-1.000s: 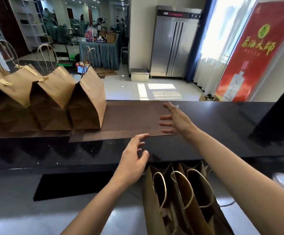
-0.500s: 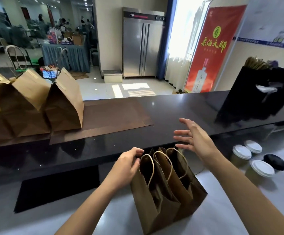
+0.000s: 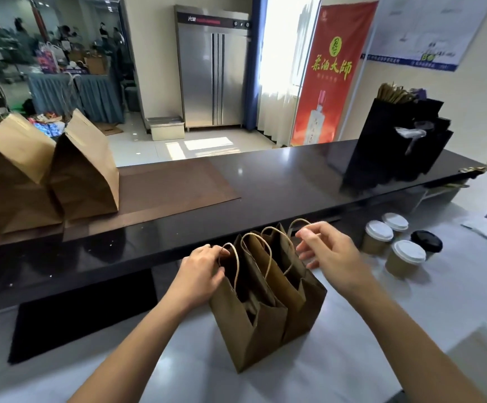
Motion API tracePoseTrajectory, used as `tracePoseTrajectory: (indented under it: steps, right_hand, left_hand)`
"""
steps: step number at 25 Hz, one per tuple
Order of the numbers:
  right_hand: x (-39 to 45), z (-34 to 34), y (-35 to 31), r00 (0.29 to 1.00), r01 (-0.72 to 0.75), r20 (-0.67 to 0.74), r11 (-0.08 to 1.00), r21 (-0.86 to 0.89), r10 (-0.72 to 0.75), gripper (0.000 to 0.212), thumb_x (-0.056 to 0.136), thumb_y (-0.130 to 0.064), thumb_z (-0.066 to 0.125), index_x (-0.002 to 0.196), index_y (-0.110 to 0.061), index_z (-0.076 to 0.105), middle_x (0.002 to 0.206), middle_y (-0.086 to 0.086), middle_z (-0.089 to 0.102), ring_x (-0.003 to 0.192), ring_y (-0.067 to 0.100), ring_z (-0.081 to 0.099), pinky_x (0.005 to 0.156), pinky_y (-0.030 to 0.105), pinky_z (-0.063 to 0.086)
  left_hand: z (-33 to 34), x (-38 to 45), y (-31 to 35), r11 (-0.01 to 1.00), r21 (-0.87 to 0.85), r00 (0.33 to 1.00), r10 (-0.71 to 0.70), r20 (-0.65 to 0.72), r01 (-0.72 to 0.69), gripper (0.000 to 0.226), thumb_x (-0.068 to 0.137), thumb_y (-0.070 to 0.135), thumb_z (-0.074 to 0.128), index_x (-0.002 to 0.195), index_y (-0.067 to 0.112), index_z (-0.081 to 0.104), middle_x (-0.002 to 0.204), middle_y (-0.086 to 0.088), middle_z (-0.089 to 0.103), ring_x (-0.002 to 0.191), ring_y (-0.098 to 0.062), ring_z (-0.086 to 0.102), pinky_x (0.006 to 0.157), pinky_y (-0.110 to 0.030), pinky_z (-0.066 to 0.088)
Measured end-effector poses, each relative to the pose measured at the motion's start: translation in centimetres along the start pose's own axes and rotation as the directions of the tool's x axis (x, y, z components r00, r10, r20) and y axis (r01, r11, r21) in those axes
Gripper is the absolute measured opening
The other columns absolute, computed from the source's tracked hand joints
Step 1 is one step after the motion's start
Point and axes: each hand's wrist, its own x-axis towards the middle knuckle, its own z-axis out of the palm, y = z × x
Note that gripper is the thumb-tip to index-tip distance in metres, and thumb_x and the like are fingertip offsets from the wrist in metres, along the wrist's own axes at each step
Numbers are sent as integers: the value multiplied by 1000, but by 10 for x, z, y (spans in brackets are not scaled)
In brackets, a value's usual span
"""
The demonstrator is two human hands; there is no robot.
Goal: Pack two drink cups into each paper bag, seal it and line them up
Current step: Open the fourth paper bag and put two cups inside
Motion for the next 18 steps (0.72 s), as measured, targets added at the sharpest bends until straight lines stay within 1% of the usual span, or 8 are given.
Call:
tracePoseTrajectory:
  steps: [3, 5, 7, 9, 11, 13, 16, 18]
  right_hand:
    - [-24, 12, 13, 998, 35, 54, 986, -160, -26, 18, 101, -35, 57, 90, -29, 69, 74, -8, 69, 68, 9, 66, 60, 17, 52]
    - [-37, 24, 22, 993, 42, 114, 967, -250, -14, 20, 100, -39, 59, 86, -31, 70, 70, -10, 67, 67, 6, 64, 57, 16, 48]
    - [-49, 36, 31, 986, 22, 163, 945, -327, 34, 18, 99, -44, 59, 87, -35, 70, 71, -12, 67, 71, 1, 63, 56, 14, 46]
    - [-59, 47, 40, 978, -11, 186, 917, -398, 92, 17, 99, -48, 57, 94, -38, 70, 74, -15, 67, 75, 0, 64, 57, 13, 46]
    - [-67, 54, 47, 977, -20, 174, 873, -487, 120, 18, 99, -51, 55, 101, -40, 69, 80, -19, 67, 77, 3, 65, 62, 13, 48]
    - [-72, 59, 52, 980, -26, 150, 838, -546, 128, 21, 98, -54, 54, 104, -40, 69, 85, -20, 65, 80, 3, 63, 68, 17, 51]
    - [-79, 67, 55, 985, -52, 110, 832, -553, 134, 25, 97, -60, 53, 101, -40, 66, 85, -21, 62, 78, 2, 60, 64, 14, 47]
    - [-82, 73, 56, 987, -79, 75, 824, -561, 145, 29, 96, -65, 50, 102, -40, 63, 90, -20, 58, 79, 4, 59, 68, 16, 50]
  left_hand:
    - [-2, -7, -2, 999, 27, 1000, 19, -17, -18, 24, 94, 20, 61, 117, 29, 64, 110, 10, 64, 126, -18, 48, 105, -42, 41]
    - [-5, -11, -4, 998, 60, 999, 28, -23, -26, 24, 94, 17, 58, 110, 33, 66, 103, 16, 65, 121, -16, 48, 102, -41, 39]
    - [-8, -14, -7, 994, 110, 999, 30, -35, -26, 25, 96, 16, 54, 104, 36, 67, 101, 19, 66, 117, -16, 49, 100, -41, 37]
    - [-11, -18, -10, 984, 176, 998, 37, -52, -28, 24, 99, 20, 52, 104, 38, 69, 103, 19, 66, 114, -15, 50, 101, -40, 33]
    - [-13, -23, -15, 976, 216, 998, 45, -49, -33, 23, 102, 26, 49, 107, 40, 67, 103, 21, 64, 110, -14, 48, 103, -38, 29]
    - [-15, -27, -19, 975, 219, 997, 59, -46, -48, 21, 103, 29, 48, 109, 40, 66, 98, 23, 59, 101, -12, 44, 103, -39, 29]
    - [-22, -29, -22, 979, 200, 999, 37, -25, -31, 16, 103, 34, 51, 107, 33, 67, 98, 16, 65, 93, -14, 44, 97, -38, 36]
    - [-28, -30, -20, 994, 111, 1000, 19, 12, -21, 9, 100, 32, 58, 97, 31, 66, 92, 11, 66, 90, -17, 50, 89, -38, 44]
